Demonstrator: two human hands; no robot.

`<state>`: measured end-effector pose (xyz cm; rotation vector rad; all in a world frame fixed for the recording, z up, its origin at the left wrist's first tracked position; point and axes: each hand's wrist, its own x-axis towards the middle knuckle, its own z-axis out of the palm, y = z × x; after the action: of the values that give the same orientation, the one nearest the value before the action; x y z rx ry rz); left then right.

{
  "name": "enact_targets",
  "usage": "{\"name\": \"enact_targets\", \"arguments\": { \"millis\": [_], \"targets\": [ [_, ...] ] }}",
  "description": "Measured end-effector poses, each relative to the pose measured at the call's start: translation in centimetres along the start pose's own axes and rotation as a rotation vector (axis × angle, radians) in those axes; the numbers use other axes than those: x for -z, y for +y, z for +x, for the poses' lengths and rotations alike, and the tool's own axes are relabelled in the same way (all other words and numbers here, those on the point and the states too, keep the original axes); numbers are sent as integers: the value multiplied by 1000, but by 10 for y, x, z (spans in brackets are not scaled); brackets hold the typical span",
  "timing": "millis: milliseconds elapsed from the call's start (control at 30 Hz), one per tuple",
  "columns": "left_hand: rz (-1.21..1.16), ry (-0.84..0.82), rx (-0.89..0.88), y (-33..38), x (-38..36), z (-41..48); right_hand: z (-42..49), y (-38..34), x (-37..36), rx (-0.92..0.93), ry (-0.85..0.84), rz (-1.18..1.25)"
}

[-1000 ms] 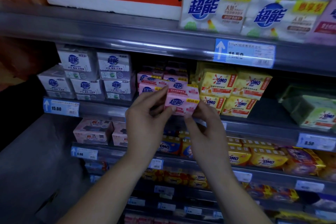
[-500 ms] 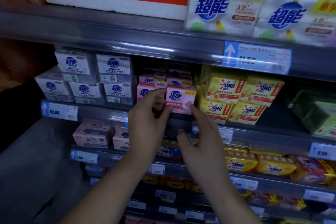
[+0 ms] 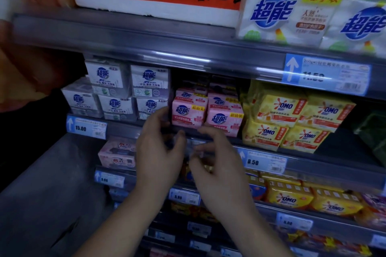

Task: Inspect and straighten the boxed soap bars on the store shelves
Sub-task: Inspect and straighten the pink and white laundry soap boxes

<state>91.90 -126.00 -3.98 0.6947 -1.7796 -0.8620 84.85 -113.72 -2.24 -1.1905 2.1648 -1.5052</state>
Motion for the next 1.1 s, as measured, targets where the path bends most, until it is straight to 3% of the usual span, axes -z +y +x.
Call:
{"name": "enact_targets", "arguments": {
  "millis": [333, 667, 833, 1100],
  "targets": [
    [-52, -64, 53, 4, 9, 17, 17, 6, -12, -37, 46, 137],
    [-311, -131, -21, 21, 25, 9, 1, 3, -4, 36, 168, 219],
    [-494, -235, 161, 22, 41, 3, -8, -1, 14, 98, 113, 349],
    [-642, -232, 331, 24, 46, -11, -21, 0, 18, 9, 30, 472]
  ]
}}
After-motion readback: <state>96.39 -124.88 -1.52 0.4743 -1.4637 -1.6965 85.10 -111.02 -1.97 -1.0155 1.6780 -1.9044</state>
